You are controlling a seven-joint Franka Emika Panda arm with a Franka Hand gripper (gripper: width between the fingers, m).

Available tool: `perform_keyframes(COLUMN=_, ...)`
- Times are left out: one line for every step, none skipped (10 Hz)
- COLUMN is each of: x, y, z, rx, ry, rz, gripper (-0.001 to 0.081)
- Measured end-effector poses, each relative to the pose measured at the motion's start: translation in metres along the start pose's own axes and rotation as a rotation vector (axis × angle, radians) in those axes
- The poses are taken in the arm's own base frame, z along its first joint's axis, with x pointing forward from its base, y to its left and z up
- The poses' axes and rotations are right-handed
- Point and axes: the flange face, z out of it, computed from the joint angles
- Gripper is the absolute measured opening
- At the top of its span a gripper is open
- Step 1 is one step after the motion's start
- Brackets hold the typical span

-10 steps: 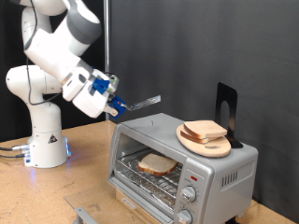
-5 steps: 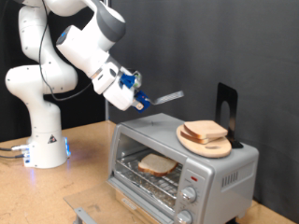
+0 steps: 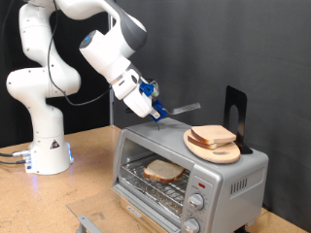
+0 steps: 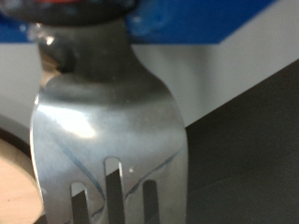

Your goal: Make a piece of toast with the oven

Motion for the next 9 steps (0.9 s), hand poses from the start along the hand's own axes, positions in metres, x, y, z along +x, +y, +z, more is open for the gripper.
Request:
perform_keyframes(x=0.0, y=0.0, z=0.007, rx=-0.002, ry=0.005, rz=0.006, gripper=0.0393)
perform_keyframes(x=-0.001, y=0.0, z=0.013, rx=-0.004, ry=0.003, rz=0.007, gripper=0.0393)
perform_keyframes(x=-0.001, y=0.0, z=0.018, rx=-0.005, ry=-0.002, rz=0.006, gripper=0.0393)
perform_keyframes(x=-0.002, y=0.0, z=0.023, rx=-0.004, ry=-0.008, rz=0.002, gripper=0.0393)
perform_keyframes(x=-0.003, y=-0.001, z=0.025, rx=-0.001, ry=-0.011, rz=-0.004, gripper=0.0396)
perform_keyframes(x=-0.002, y=-0.002, z=0.025, rx=0.001, ry=-0.01, rz=-0.01, gripper=0.0396)
perform_keyframes(x=-0.002, y=-0.002, z=0.026, rx=0.001, ry=-0.01, rz=-0.012, gripper=0.062)
perform_keyframes(x=-0.002, y=-0.002, z=0.026, rx=0.001, ry=-0.011, rz=-0.012, gripper=0.062)
perform_keyframes(x=-0.002, y=-0.002, z=0.026, rx=0.0, ry=-0.012, rz=-0.012, gripper=0.0774)
